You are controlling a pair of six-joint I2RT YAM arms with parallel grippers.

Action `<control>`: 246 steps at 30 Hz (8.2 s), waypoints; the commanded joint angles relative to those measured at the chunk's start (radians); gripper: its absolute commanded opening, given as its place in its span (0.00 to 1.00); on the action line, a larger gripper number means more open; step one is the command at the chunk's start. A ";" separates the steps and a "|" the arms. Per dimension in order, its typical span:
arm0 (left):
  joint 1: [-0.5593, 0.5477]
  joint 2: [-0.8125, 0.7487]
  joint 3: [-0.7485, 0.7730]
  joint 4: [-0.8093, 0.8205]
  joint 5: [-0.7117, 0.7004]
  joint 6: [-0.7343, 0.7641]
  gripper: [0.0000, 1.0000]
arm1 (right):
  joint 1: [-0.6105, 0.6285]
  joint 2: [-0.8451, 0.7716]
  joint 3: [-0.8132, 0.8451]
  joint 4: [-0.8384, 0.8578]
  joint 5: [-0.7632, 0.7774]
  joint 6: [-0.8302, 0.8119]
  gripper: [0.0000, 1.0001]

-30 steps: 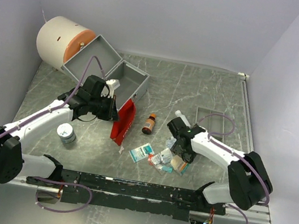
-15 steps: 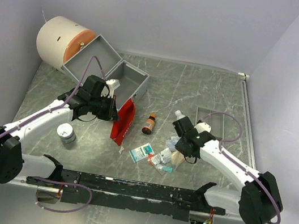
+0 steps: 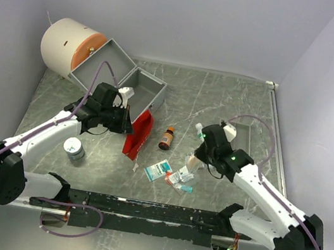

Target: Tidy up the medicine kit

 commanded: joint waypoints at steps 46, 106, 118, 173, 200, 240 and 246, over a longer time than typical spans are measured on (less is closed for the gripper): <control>-0.021 0.154 0.153 0.008 0.038 0.029 0.07 | 0.187 0.366 0.230 0.861 -0.160 -0.107 0.00; -0.021 0.163 0.128 0.027 0.066 0.020 0.07 | 0.272 0.661 0.579 0.244 -0.097 -0.130 0.30; -0.021 0.151 0.117 0.040 0.066 0.012 0.07 | 0.281 0.690 0.550 0.220 -0.145 -0.048 0.16; -0.023 -0.113 -0.084 0.122 -0.011 -0.062 0.07 | 0.149 0.200 0.002 -0.049 0.078 0.079 0.59; -0.023 -0.041 -0.046 0.082 0.013 0.000 0.07 | 0.055 0.505 0.148 0.122 -0.020 -0.483 0.35; -0.023 -0.073 -0.068 0.133 0.040 -0.009 0.07 | 0.052 0.290 0.057 0.463 0.055 -0.290 0.00; -0.023 -0.084 -0.073 0.157 0.052 -0.018 0.07 | 0.053 0.188 0.065 0.500 -0.104 -0.257 0.00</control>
